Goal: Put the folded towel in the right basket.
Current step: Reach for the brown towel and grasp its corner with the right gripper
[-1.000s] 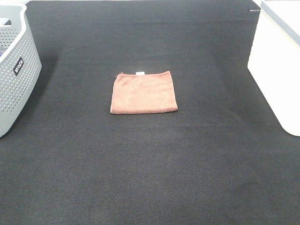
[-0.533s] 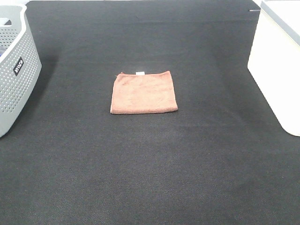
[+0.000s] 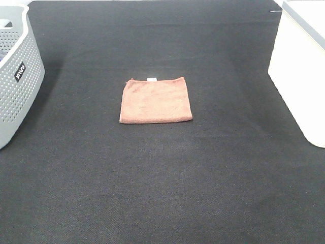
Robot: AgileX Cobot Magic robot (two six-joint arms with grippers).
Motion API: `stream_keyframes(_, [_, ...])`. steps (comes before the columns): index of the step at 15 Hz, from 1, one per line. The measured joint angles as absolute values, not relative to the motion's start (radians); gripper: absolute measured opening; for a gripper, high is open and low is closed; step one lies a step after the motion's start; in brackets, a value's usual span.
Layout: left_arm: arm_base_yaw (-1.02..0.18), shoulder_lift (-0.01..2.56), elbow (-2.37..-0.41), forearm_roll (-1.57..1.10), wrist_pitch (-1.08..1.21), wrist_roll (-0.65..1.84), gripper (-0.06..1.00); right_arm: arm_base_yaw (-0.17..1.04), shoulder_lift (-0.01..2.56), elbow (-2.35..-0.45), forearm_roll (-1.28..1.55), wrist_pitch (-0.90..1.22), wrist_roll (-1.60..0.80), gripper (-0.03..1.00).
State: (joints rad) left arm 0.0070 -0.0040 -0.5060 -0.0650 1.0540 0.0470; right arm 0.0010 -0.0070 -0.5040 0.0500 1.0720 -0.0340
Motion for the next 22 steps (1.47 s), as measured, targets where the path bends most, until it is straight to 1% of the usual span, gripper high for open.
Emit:
stream_keyframes(10, [0.007,-0.004,-0.506,-0.065,1.054,0.047,0.87,0.001,-0.007,-0.504,0.050,1.072,-0.034,0.78])
stream_keyframes(13, [0.007,-0.004,-0.506,-0.065,1.054,0.047,0.87,0.001,0.021,-0.515,0.052,1.044,-0.034,0.78])
stream_keyframes(16, [0.007,-0.004,-0.506,-0.065,1.054,0.047,0.87,0.001,0.168,-0.563,0.070,0.874,-0.035,0.78])
stream_keyframes(18, [0.007,-0.004,-0.506,-0.065,1.054,0.047,0.87,0.001,0.362,-0.639,0.110,0.773,-0.057,0.77])
stream_keyframes(22, [0.007,-0.004,-0.506,-0.065,1.054,0.047,0.87,0.001,0.725,-0.838,0.243,0.736,-0.192,0.77])
